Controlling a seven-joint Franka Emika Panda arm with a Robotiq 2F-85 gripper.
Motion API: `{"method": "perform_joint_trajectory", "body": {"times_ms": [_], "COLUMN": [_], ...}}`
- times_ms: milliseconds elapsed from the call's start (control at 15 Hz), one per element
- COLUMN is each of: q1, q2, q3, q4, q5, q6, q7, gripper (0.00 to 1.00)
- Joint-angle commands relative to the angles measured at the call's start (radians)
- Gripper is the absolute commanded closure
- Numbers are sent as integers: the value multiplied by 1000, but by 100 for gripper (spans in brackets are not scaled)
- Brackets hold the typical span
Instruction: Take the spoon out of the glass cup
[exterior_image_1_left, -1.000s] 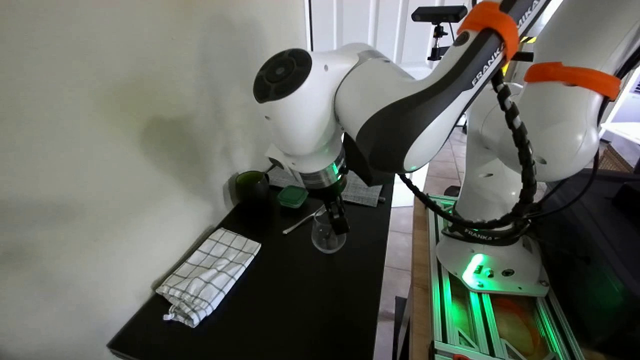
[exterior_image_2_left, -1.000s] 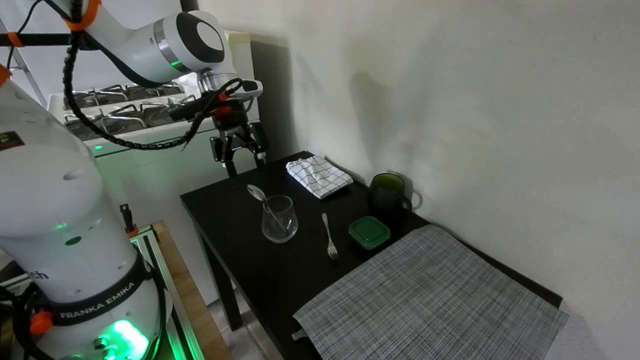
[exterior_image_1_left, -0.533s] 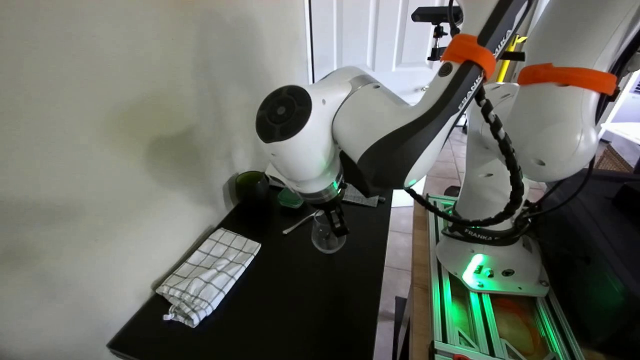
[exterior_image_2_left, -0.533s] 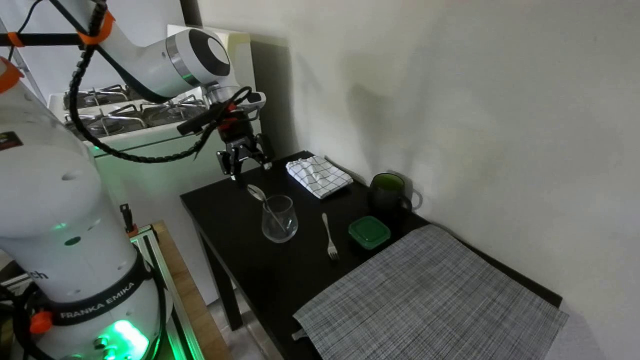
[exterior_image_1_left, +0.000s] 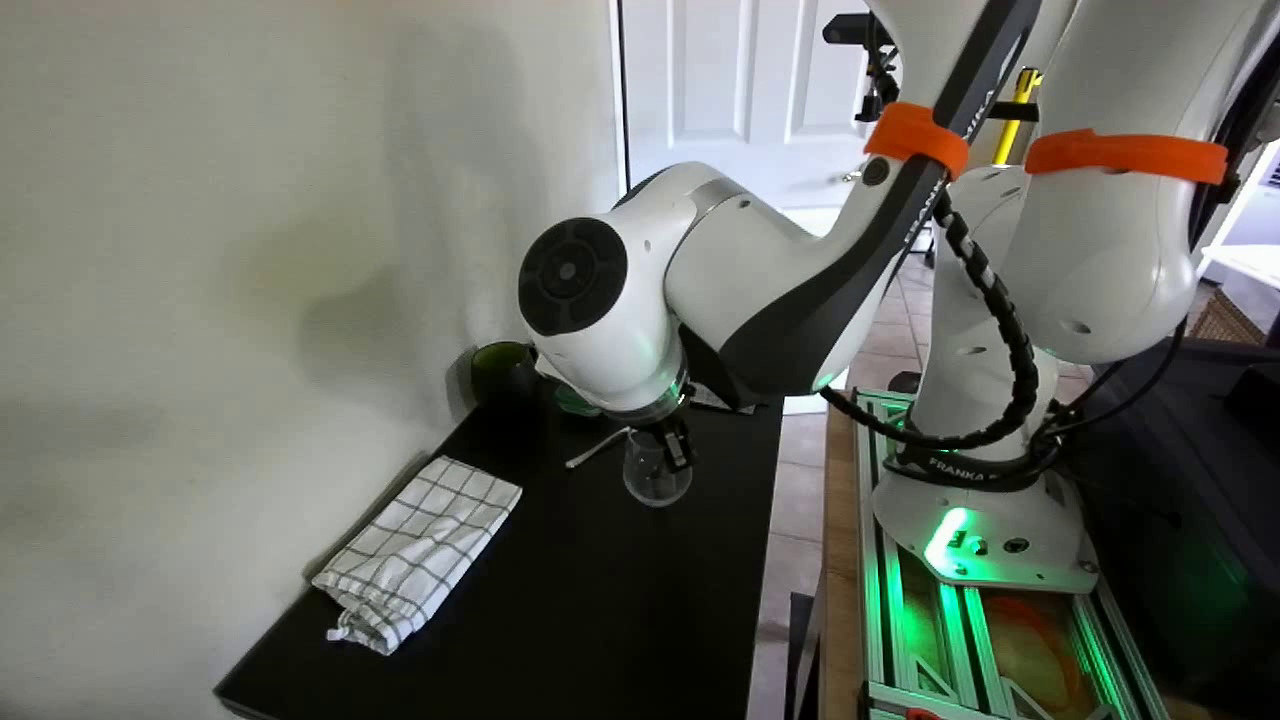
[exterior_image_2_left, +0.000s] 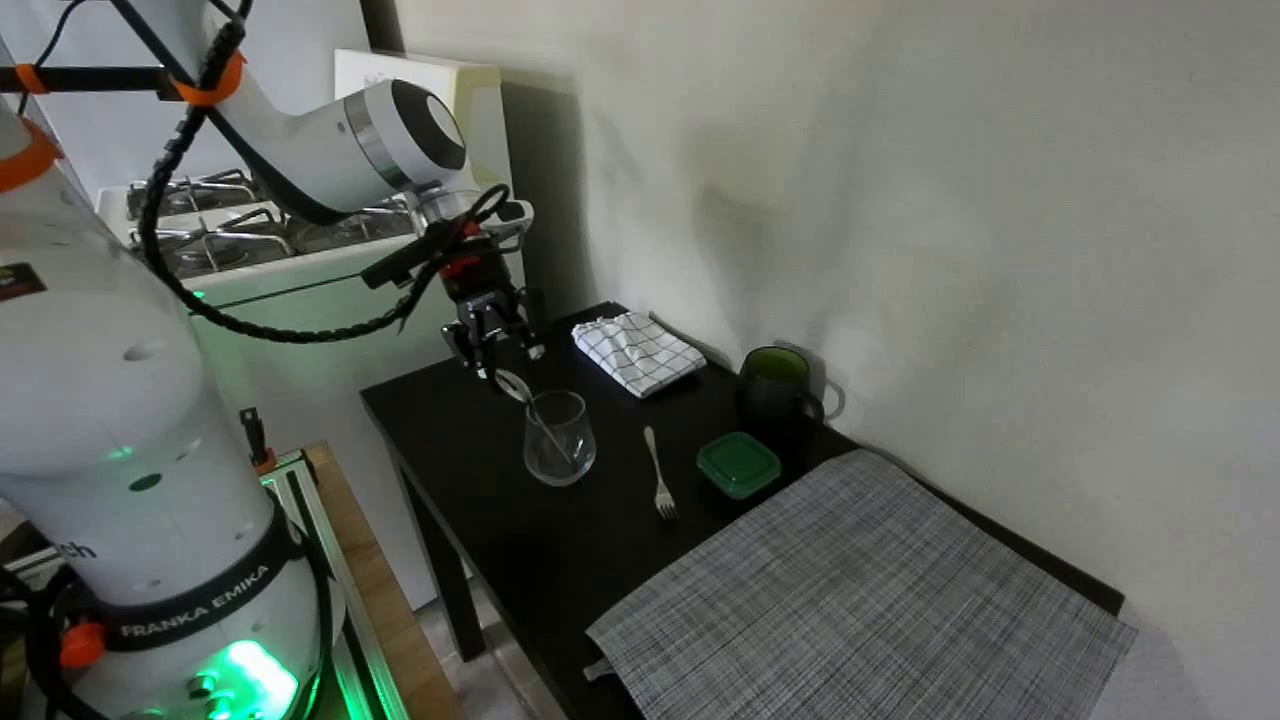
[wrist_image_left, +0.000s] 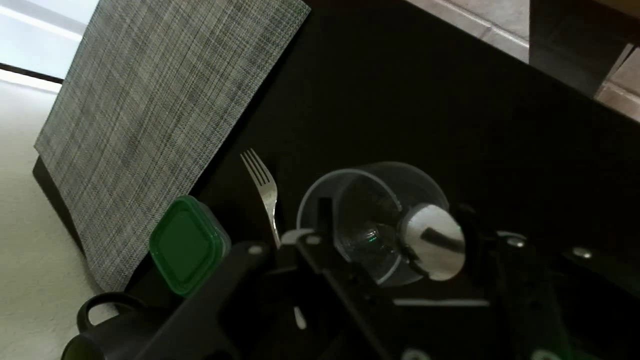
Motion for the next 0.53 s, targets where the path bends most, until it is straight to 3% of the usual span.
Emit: {"method": "perform_joint_trajectory", "body": {"times_ms": [0, 67, 467], "q1": [5, 5, 9], "q2": [34, 37, 41], "q3": [-14, -15, -18], "q4": [1, 1, 3], "q5": [-49, -53, -73], "q6": [29, 29, 25], "q7": [40, 43, 55], "gripper": [68, 78, 100]}}
